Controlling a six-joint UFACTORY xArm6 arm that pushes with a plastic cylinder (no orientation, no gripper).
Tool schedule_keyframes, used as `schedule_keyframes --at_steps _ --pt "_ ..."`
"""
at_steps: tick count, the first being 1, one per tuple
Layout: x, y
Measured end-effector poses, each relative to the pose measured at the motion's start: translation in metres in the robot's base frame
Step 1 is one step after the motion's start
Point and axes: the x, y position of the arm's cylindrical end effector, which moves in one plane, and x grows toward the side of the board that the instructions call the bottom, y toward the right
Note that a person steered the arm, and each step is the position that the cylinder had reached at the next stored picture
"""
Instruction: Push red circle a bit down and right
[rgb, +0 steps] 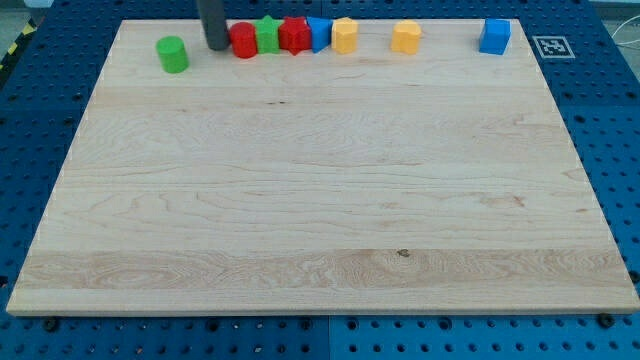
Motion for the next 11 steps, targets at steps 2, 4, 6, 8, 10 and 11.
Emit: schedule_keyframes --at_steps 2,4,6,8,10,11 --pt "-0.034 -0.034" --pt "-0.052 0.020" --pt "-0.025 0.109" --pt "0.036 0.152" --pt "0.060 0.116" --pt "0.092 0.120"
